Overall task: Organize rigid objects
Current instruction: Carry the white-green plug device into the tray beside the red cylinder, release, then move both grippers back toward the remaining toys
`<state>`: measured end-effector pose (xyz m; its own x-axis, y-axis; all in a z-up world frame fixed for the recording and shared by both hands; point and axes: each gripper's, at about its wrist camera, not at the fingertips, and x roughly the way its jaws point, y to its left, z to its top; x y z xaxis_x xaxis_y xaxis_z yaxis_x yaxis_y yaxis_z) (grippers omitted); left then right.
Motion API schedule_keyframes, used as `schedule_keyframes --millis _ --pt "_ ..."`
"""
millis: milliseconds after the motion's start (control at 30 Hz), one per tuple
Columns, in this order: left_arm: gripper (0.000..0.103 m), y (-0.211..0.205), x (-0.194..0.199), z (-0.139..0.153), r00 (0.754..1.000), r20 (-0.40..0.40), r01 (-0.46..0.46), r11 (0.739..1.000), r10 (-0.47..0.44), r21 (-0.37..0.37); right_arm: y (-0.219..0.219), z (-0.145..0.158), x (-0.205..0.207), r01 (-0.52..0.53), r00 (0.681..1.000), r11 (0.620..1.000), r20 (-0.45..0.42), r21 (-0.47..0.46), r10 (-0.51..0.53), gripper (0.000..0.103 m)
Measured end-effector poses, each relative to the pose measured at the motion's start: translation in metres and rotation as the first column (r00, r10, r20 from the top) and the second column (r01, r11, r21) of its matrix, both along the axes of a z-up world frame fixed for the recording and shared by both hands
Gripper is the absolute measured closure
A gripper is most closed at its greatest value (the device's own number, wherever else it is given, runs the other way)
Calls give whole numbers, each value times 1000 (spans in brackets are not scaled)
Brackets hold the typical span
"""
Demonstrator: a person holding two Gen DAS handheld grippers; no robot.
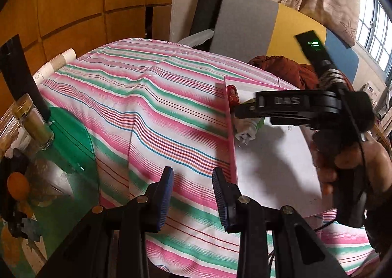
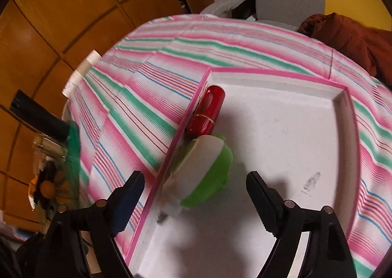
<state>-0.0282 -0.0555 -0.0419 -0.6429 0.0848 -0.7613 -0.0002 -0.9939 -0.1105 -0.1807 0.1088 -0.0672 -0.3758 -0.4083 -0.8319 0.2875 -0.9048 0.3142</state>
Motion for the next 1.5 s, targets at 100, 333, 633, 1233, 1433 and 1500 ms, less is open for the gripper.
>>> schedule_keyframes --millis 100,333,633,1233,1433,1500 --pt "71 3 0 -1 1000 2 3 1000 -3 -8 6 7 10 1 1000 1000 -20 9 -1 18" --pt "71 9 5 3 1000 -8 14 1000 -15 -21 13 17 44 -2 995 997 -102 75 10 18" --pt "71 21 12 12 998 -34 49 998 -51 -43 33 35 89 73 969 987 -243 140 -37 18" --pt "71 58 21 21 989 -46 138 986 -143 -95 113 55 144 186 933 956 -348 229 -98 18" --pt "71 73 25 25 982 -51 175 978 -182 -113 154 60 151 251 922 935 -357 251 -151 17" --pt "71 78 25 27 979 -51 189 975 -196 -115 173 63 152 281 915 924 -361 259 -177 17"
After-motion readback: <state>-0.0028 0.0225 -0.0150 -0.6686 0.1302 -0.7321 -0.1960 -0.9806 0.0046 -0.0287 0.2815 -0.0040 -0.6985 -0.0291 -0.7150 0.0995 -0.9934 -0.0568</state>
